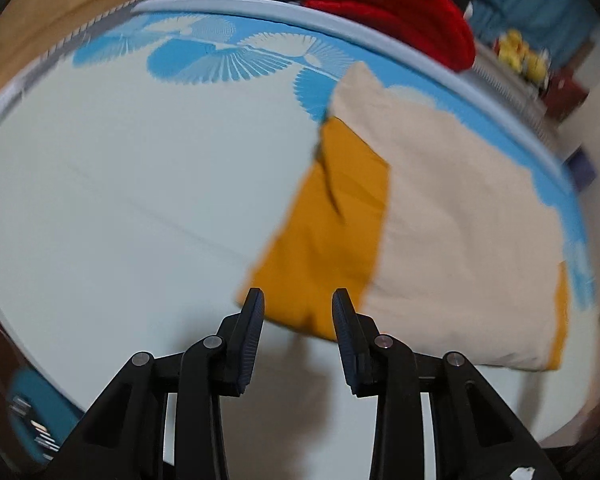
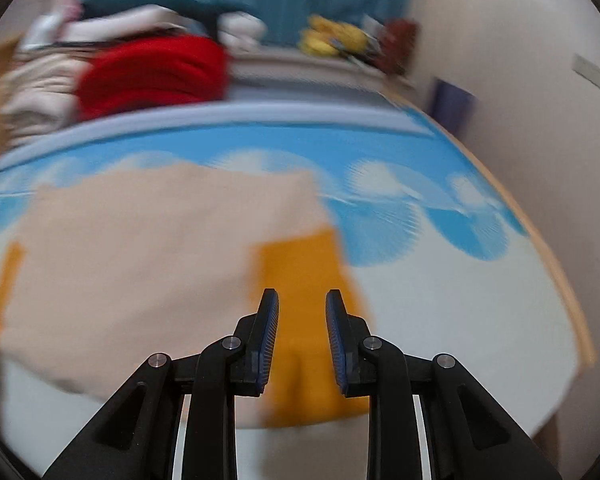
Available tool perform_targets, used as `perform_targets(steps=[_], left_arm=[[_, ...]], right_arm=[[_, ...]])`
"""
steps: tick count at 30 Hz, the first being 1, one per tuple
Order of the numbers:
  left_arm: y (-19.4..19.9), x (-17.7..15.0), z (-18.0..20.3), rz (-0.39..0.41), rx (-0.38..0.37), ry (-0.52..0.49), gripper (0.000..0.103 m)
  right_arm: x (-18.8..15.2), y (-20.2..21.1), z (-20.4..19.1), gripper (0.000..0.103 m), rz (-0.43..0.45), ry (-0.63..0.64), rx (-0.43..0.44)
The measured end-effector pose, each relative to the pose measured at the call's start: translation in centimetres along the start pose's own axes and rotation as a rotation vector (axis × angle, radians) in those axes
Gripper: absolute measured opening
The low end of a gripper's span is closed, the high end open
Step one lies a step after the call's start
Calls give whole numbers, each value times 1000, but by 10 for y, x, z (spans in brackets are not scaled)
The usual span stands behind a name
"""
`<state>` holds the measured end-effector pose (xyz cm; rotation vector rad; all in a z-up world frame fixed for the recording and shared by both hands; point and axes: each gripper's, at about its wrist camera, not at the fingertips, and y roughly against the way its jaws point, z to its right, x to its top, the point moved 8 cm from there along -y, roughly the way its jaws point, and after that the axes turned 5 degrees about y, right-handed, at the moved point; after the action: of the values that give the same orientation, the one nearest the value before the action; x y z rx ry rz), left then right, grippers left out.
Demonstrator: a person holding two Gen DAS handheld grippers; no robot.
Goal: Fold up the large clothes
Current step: 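Release the jacket and pull both tools back open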
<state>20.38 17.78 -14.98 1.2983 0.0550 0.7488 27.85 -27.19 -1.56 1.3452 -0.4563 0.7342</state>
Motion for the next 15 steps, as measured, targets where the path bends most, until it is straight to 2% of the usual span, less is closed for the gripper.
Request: perform_targets(steps=[4,8,10,12,15], left_arm=[[-29,-28,19,-40,-63,43,34],[-49,-41,19,-130,-141,111,40],[-48,-40,19,-142,-182,137,48],[-51,-35,24,-158,-250,167,60],[-60,-22,23,-170,-317,243,66]], right_arm=[[-16,-4,-69,25,3,53,89],[-30,-25,-118,25,-21,169,98],[-38,-43,-125,25,-68,184,97],[-51,-66,-123,25,-158,176,99],[-69,-91,-120,25,-267,131,114]])
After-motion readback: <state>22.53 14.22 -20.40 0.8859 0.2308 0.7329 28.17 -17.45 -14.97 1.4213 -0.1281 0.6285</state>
